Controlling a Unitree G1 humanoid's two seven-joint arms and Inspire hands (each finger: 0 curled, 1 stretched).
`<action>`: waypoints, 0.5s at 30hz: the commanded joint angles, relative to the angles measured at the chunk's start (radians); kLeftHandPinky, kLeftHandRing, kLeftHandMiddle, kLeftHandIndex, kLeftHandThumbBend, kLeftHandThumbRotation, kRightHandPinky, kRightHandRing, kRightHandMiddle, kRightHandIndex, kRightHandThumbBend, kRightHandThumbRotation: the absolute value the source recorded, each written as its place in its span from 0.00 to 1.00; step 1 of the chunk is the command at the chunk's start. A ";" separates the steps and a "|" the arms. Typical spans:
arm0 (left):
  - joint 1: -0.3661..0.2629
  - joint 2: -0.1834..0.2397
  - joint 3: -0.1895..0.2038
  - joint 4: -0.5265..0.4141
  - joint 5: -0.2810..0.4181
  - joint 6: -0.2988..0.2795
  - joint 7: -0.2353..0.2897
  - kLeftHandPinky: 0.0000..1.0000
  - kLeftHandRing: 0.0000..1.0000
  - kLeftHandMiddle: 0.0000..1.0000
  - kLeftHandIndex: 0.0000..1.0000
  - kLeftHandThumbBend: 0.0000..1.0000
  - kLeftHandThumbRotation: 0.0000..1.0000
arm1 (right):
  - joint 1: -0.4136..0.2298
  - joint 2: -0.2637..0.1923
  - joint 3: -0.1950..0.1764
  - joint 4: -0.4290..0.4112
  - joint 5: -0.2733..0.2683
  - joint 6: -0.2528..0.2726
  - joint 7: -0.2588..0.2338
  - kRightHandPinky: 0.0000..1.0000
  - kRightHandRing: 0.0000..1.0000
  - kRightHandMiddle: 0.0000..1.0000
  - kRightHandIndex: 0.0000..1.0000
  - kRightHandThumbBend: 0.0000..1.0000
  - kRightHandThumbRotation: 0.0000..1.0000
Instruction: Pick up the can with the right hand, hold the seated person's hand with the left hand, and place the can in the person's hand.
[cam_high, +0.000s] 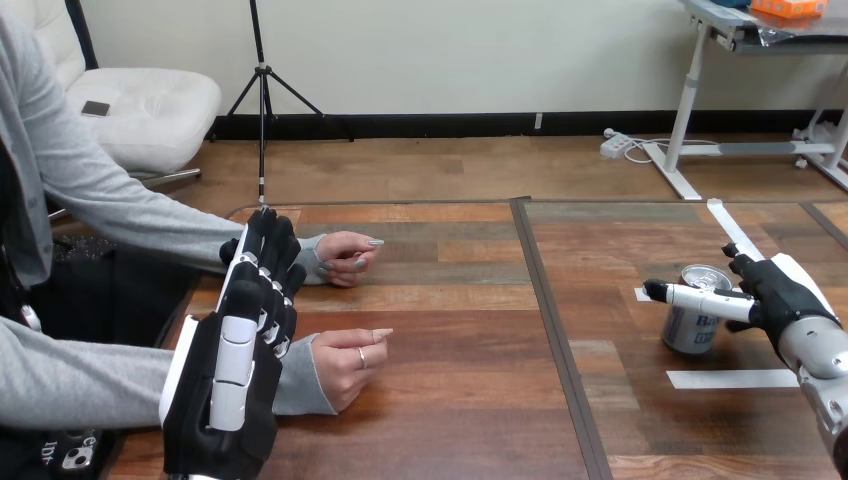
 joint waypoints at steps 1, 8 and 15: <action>-0.034 -0.004 -0.002 -0.041 0.006 -0.019 0.003 1.00 1.00 1.00 0.99 0.73 0.88 | -0.025 -0.003 -0.001 -0.053 0.006 -0.042 -0.018 1.00 1.00 1.00 1.00 1.00 0.46; -0.031 -0.002 -0.003 -0.046 0.000 -0.013 0.003 1.00 1.00 1.00 0.99 0.73 0.89 | -0.013 -0.004 -0.003 -0.073 0.008 -0.079 -0.027 1.00 1.00 1.00 1.00 1.00 0.50; -0.036 -0.001 -0.001 -0.033 0.000 -0.023 -0.001 1.00 1.00 1.00 0.99 0.73 0.89 | -0.012 -0.009 -0.013 -0.088 0.022 -0.103 -0.010 1.00 1.00 1.00 1.00 1.00 0.49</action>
